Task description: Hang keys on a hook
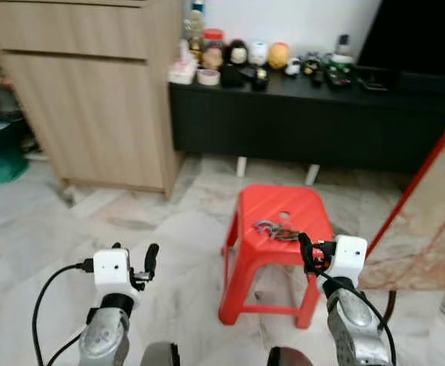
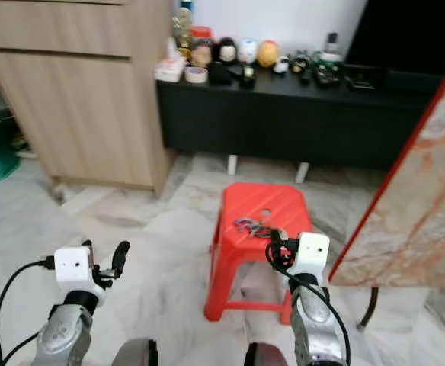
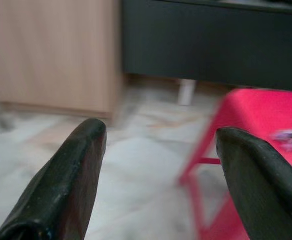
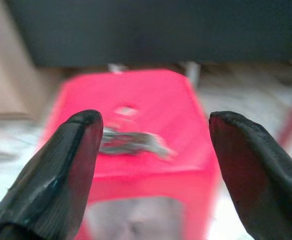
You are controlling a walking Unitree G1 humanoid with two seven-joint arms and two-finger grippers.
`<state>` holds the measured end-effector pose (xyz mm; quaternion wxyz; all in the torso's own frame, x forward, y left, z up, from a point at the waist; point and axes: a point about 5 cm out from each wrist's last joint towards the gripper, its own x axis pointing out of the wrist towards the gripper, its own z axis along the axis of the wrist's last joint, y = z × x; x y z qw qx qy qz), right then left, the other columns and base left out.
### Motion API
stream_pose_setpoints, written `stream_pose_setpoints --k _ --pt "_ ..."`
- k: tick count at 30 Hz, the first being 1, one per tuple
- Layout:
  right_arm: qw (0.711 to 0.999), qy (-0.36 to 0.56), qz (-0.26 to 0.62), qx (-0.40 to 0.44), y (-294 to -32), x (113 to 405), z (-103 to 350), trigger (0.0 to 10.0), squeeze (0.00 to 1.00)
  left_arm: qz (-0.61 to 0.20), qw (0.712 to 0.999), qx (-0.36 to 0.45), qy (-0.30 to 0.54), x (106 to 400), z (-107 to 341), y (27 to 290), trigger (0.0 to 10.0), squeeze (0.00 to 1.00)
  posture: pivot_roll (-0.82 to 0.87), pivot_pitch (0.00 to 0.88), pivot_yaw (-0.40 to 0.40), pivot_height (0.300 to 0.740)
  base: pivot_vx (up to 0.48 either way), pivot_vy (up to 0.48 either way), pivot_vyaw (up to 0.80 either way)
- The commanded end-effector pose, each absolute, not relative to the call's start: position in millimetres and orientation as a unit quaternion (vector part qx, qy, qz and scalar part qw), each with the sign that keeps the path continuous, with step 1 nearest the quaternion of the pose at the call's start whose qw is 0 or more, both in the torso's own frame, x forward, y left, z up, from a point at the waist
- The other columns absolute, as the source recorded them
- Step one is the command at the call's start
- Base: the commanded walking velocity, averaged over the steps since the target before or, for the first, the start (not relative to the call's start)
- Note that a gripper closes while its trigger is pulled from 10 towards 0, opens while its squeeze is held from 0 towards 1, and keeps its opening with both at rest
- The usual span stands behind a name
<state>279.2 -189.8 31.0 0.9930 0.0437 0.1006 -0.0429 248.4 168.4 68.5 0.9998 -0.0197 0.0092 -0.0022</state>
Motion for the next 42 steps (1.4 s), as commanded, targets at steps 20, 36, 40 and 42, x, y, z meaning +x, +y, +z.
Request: stream_pose_setpoints --k 20,36,40,42 --pt "0.994 0.102 -0.022 0.034 -180.3 284.9 33.4 10.0 0.00 0.003 1.000 -0.008 0.013 246.8 67.7 174.6 10.0 0.00 0.09 0.000 -0.090 0.603 0.382 0.000 0.06" --pt "0.994 0.103 -0.027 0.036 -182.4 284.9 32.9 10.0 0.00 0.001 1.000 -0.009 0.016 246.4 67.3 174.0 10.0 0.00 0.09 0.000 -0.090 0.603 0.325 0.000 0.00" --pt "0.993 0.104 -0.031 0.033 -185.9 286.9 33.3 10.0 0.00 0.001 1.000 -0.008 0.019 245.9 66.3 174.1 10.0 0.00 0.09 0.000 -0.090 0.603 0.000 0.000 0.00" --pt "0.993 0.105 -0.033 0.033 -188.1 288.2 33.6 10.0 0.00 0.000 1.000 -0.009 0.020 245.9 66.0 174.1 10.0 0.00 0.09 0.000 -0.090 0.603 0.000 0.000 0.00"
